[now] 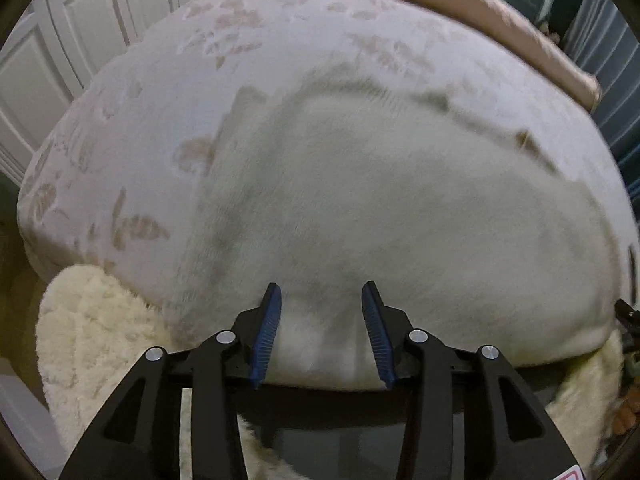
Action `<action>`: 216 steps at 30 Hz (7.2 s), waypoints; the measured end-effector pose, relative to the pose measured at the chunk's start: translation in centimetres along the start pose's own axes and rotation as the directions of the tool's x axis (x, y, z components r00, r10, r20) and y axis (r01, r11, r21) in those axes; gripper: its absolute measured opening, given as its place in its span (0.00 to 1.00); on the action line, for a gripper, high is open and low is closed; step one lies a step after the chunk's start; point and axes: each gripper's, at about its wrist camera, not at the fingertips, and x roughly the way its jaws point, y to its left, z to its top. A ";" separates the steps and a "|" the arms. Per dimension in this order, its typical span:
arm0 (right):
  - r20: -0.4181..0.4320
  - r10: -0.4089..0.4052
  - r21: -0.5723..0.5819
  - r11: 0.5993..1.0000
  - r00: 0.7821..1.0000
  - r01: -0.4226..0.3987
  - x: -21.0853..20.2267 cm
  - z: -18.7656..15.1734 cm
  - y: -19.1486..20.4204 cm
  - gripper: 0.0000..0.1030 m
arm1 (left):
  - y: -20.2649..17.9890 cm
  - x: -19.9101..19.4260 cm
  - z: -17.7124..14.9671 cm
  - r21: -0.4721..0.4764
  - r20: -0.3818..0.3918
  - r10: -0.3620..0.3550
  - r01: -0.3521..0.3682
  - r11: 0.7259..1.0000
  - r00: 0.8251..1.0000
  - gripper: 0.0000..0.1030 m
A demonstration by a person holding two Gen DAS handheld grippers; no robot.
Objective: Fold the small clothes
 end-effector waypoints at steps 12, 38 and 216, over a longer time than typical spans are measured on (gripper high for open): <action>-0.022 -0.019 -0.088 0.996 1.000 0.017 9.6 10.5 3.6 0.51 | 1.9 4.7 10.2 -0.105 0.039 0.009 -0.005 0.994 0.999 0.59; -0.141 0.214 -0.384 0.888 0.967 -0.252 3.6 -3.8 18.0 0.13 | -5.9 0.5 2.7 0.068 -0.013 -0.075 0.076 0.995 0.997 0.58; 0.044 0.385 0.008 0.923 0.922 -0.386 -1.1 2.7 -0.9 0.14 | -20.0 0.1 -2.7 0.301 -0.033 -0.104 0.109 0.947 0.994 0.71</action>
